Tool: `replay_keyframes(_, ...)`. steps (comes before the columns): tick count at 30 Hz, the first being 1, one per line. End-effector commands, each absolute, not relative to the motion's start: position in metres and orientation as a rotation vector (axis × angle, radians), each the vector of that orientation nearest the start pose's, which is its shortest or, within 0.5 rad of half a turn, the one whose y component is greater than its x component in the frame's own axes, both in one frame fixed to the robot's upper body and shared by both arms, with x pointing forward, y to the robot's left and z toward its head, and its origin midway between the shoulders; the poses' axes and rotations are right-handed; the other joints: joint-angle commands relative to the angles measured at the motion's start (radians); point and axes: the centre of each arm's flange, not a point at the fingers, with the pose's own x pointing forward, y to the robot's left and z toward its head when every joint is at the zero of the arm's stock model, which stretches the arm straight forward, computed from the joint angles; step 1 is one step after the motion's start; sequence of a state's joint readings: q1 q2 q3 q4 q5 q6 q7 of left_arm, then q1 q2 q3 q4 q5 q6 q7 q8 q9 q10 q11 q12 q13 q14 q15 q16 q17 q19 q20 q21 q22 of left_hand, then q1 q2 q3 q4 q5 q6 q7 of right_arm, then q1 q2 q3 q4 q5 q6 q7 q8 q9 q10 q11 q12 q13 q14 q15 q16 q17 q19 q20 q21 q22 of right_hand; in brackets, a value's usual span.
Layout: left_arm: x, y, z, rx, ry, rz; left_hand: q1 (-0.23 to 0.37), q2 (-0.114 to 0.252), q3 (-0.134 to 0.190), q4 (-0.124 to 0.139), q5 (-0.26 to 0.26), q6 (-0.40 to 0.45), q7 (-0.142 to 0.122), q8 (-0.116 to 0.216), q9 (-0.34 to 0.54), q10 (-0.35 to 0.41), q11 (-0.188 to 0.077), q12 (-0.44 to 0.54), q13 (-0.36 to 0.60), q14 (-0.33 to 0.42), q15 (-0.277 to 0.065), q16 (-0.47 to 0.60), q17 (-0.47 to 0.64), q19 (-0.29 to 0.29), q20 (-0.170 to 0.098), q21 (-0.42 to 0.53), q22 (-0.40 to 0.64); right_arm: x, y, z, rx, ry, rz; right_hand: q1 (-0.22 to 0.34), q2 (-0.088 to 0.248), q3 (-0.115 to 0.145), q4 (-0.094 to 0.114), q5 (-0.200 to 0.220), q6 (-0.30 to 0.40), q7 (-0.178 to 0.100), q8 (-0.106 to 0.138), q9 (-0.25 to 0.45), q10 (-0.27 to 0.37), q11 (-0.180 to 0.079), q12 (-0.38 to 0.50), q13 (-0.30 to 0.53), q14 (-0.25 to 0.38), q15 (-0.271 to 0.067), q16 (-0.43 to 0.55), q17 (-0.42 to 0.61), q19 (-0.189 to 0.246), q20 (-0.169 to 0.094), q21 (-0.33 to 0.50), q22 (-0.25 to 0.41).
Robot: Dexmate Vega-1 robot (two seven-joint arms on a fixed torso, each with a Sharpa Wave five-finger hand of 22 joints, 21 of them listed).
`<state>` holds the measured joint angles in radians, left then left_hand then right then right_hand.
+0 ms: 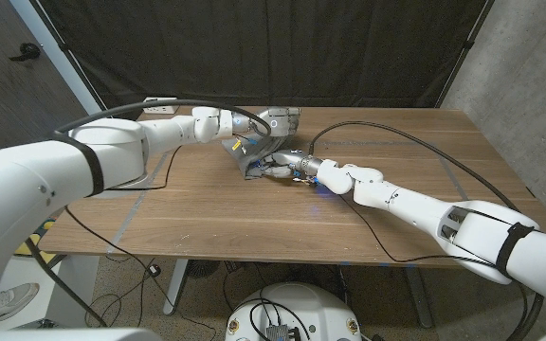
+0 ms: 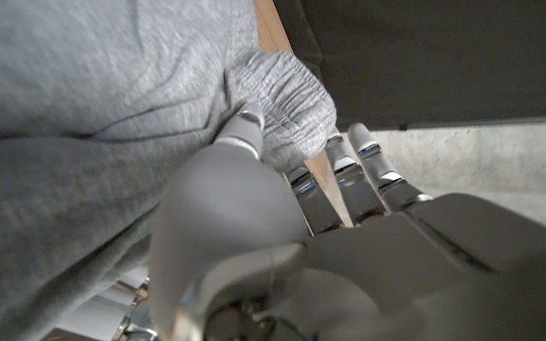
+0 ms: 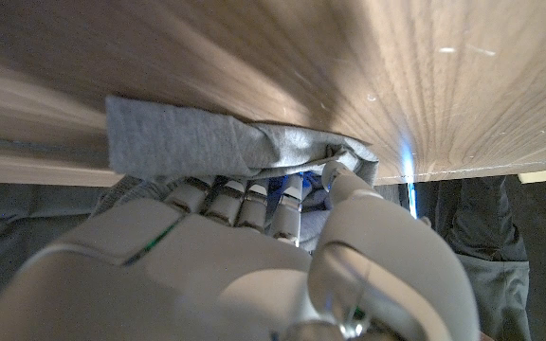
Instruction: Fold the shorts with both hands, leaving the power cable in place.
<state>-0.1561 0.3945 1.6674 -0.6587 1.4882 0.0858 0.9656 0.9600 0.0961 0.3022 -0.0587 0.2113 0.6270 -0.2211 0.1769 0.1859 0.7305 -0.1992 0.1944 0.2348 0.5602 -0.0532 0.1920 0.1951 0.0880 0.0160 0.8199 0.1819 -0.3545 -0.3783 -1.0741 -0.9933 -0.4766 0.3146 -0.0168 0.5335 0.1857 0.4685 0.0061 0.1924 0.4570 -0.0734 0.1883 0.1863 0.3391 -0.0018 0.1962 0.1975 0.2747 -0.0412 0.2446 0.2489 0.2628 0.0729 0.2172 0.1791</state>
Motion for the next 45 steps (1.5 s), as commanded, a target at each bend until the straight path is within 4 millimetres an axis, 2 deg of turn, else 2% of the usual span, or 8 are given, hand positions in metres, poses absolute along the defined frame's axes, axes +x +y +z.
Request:
replay_keyframes(1, 0.662, 0.102, 0.092, -2.795, 1.904, -0.32, -0.099, -0.01, 0.0, 0.025, 0.005, -0.141, -0.001, -0.006, 0.0, -0.112, 0.005, -0.008, -0.01, -0.059, -0.161, -0.004, 0.001, -0.022, 0.027, -0.019, 0.006, 0.678, -0.046, -0.046, -1.468, -0.759, 0.552, 0.005, 0.003, 0.003, -0.005, -0.003, -0.008, 0.001, 0.001, 0.001, -0.002, 0.003, 0.0, 0.002, -0.001, -0.028, 0.007, 0.005, 0.015, 0.007, 0.007, 0.004)
replay_keyframes(3, 0.657, 0.104, 0.095, -2.86, 1.929, -0.349, -0.156, -0.014, -0.006, 0.041, 0.003, -0.205, 0.001, -0.004, 0.001, -0.157, 0.011, -0.004, -0.013, -0.086, -0.157, -0.002, 0.002, -0.031, 0.037, -0.027, 0.006, 0.676, -0.045, -0.044, -1.461, -0.765, 0.549, 0.005, 0.003, 0.003, -0.005, -0.003, -0.008, 0.0, 0.001, 0.001, -0.004, 0.002, -0.001, 0.002, -0.001, -0.028, 0.007, 0.006, 0.015, 0.008, 0.007, 0.004)
replay_keyframes(4, 0.654, 0.105, 0.096, -2.881, 1.94, -0.372, -0.18, -0.012, -0.006, 0.046, 0.003, -0.238, 0.004, -0.004, 0.0, -0.197, 0.031, -0.007, -0.015, -0.101, -0.15, -0.001, 0.002, -0.042, 0.047, -0.033, 0.007, 0.675, -0.044, -0.043, -1.468, -0.762, 0.551, 0.005, 0.003, 0.003, -0.005, -0.003, -0.008, 0.001, 0.001, 0.001, -0.005, 0.002, -0.001, 0.002, -0.001, -0.029, 0.007, 0.006, 0.016, 0.008, 0.007, 0.004)
replay_keyframes(7, 0.645, 0.107, 0.099, -2.948, 1.987, -0.449, -0.246, -0.004, -0.014, 0.071, -0.001, -0.313, 0.014, -0.005, 0.0, -0.265, 0.03, -0.009, -0.017, -0.145, -0.129, -0.002, 0.005, -0.064, 0.065, -0.045, 0.008, 0.671, -0.044, -0.04, -1.474, -0.774, 0.539, 0.005, 0.003, 0.003, -0.005, -0.004, -0.009, 0.001, 0.001, 0.001, -0.005, 0.003, 0.0, 0.003, -0.001, -0.03, 0.008, 0.006, 0.016, 0.007, 0.007, 0.004)
replay_keyframes(10, 0.636, 0.111, 0.1, -2.957, 2.046, -0.543, -0.28, 0.003, -0.018, 0.087, -0.003, -0.343, 0.028, -0.003, 0.0, -0.29, 0.035, -0.007, -0.017, -0.173, -0.112, -0.004, 0.006, -0.079, 0.078, -0.052, 0.009, 0.667, -0.045, -0.036, -1.467, -0.782, 0.535, 0.004, 0.003, 0.003, -0.005, -0.004, -0.011, 0.0, 0.001, 0.001, -0.008, -0.002, -0.001, 0.003, -0.001, -0.03, 0.009, 0.007, 0.017, 0.008, 0.007, 0.004)
replay_keyframes(15, 0.627, 0.118, 0.098, -3.021, 2.088, -0.643, -0.34, 0.007, -0.032, 0.114, -0.007, -0.383, 0.031, -0.002, 0.001, -0.332, 0.046, -0.006, -0.017, -0.205, -0.089, -0.003, 0.008, -0.094, 0.087, -0.06, 0.011, 0.659, -0.044, -0.026, -1.458, -0.802, 0.517, 0.003, 0.002, 0.002, -0.004, -0.005, -0.013, 0.0, 0.001, 0.001, -0.009, 0.0, -0.001, 0.003, 0.003, -0.03, 0.012, 0.009, 0.023, 0.01, 0.009, 0.004)
replay_keyframes(31, 0.606, 0.143, 0.083, -3.088, 2.07, -0.802, -0.368, 0.009, -0.037, 0.124, -0.009, -0.376, 0.031, 0.008, 0.0, -0.344, 0.051, 0.0, -0.018, -0.228, -0.082, -0.004, 0.007, -0.105, 0.095, -0.067, 0.01, 0.617, -0.048, 0.005, -1.492, -0.907, 0.44, -0.001, -0.002, -0.002, -0.003, -0.006, -0.017, -0.002, 0.001, 0.002, -0.01, 0.001, 0.0, 0.003, 0.005, -0.031, 0.015, 0.011, 0.03, 0.011, 0.01, 0.004)
replay_keyframes(45, 0.58, 0.166, 0.08, -3.087, 2.068, -0.923, -0.371, 0.004, -0.035, 0.118, -0.009, -0.365, 0.025, 0.013, 0.0, -0.337, 0.049, 0.007, -0.019, -0.229, -0.081, -0.001, 0.004, -0.109, 0.099, -0.071, 0.01, 0.594, -0.087, 0.002, -1.553, -0.787, 0.328, -0.006, -0.008, -0.001, -0.003, -0.005, 0.016, -0.002, 0.013, 0.002, 0.018, -0.001, 0.011, 0.003, 0.036, -0.033, 0.024, 0.007, 0.054, 0.012, 0.017, 0.004)
